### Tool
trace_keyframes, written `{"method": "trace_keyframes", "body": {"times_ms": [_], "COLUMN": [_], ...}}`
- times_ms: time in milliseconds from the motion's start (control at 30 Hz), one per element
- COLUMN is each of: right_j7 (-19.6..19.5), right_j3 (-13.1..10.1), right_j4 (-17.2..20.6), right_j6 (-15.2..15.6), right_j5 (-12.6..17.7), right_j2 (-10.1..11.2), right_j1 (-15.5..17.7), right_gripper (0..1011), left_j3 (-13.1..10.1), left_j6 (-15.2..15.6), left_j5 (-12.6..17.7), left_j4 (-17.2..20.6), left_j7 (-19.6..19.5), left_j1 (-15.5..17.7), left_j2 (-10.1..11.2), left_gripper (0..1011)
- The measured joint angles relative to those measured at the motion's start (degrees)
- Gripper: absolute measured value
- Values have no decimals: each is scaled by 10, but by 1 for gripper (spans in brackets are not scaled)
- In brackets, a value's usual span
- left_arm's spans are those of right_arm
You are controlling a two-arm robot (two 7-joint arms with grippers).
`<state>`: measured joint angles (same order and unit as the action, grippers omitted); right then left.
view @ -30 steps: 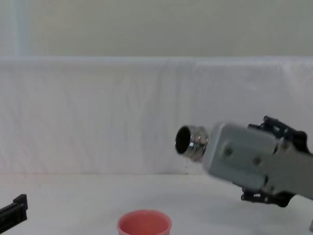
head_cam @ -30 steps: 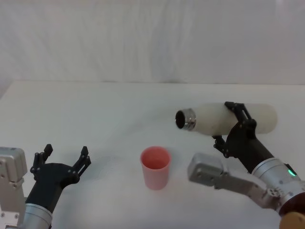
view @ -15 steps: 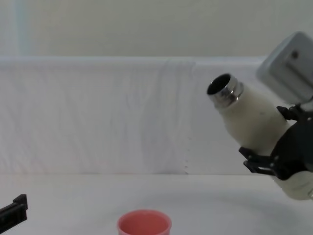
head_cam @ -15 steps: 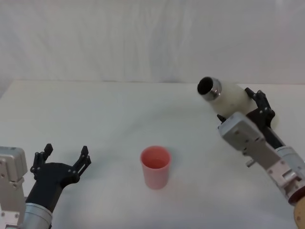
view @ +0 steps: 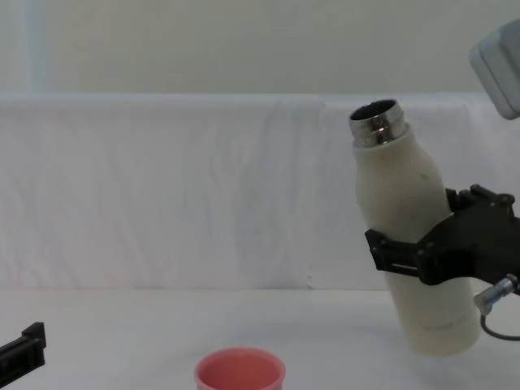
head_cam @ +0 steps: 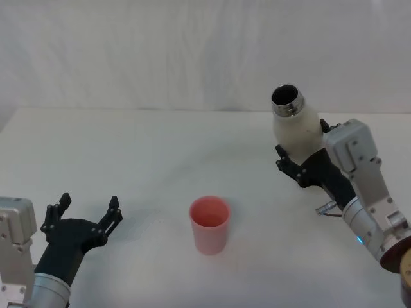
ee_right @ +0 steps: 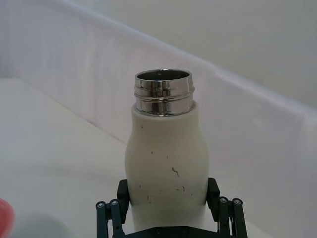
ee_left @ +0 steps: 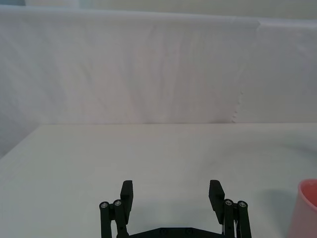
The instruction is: Grasp the thermos with one hand and pour water into the cup lid.
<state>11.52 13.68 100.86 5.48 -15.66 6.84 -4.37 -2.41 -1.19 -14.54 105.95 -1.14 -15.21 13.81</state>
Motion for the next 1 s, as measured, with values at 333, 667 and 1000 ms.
{"method": "trace_keyframes", "body": {"times_ms": [333, 667, 1000], "right_j7": [41, 49, 44], "right_j3": [-13, -12, -6], "right_j4": [-29, -47, -65], "right_j6": [15, 17, 15], "right_j5": [101, 145, 184], "right_j2": [-8, -9, -18], "right_j1": [-11, -17, -23], "right_gripper": [957, 956, 957], "left_j3": [0, 0, 0], "left_j6": [0, 0, 0], "left_j5": [0, 0, 0], "left_j4": [0, 0, 0], "left_j7": [0, 0, 0], "left_j1": [0, 0, 0], "left_j2": [0, 0, 0], "left_gripper": [1001, 1001, 1001]}}
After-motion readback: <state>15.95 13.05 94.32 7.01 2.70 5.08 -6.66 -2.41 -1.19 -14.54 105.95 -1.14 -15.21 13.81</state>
